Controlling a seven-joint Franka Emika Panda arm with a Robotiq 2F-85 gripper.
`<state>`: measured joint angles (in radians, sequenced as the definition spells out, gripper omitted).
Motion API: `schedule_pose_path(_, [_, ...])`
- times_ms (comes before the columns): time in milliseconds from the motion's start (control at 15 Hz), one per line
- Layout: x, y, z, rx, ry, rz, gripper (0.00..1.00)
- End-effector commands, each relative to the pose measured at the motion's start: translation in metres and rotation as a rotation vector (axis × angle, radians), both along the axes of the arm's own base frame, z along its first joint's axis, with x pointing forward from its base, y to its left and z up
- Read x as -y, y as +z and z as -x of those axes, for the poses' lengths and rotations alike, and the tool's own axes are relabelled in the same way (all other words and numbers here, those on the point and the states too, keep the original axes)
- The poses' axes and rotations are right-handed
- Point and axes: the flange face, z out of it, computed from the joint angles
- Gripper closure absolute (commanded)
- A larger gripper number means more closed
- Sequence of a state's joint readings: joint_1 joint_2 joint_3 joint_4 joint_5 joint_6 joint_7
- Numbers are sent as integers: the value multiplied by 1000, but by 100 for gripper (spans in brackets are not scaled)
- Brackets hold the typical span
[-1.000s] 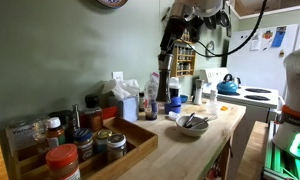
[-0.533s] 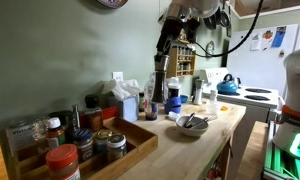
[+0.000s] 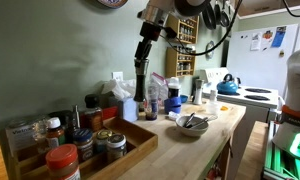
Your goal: Put the spice bottle onto the tray
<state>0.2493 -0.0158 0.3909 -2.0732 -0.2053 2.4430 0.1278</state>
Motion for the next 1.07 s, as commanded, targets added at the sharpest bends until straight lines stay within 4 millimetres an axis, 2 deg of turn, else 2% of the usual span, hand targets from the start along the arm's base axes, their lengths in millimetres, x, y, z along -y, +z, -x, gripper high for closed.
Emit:
schedule_pose_path(0, [-56, -1, -14, -25, 104, -14, 58])
schedule_pose_path(67, [-75, -5, -10, -38, 155, -32, 58])
schedule_pose_path(200, [-99, -9, -8, -47, 218, -41, 58])
schedule_pose_path(467, [-124, -25, -16, -16, 239, -6, 58])
schedule_pose_path(667, [-125, -41, -25, -26, 230, 22, 58])
schedule_pose_path(1000, [-102, -59, -43, -51, 154, 33, 58])
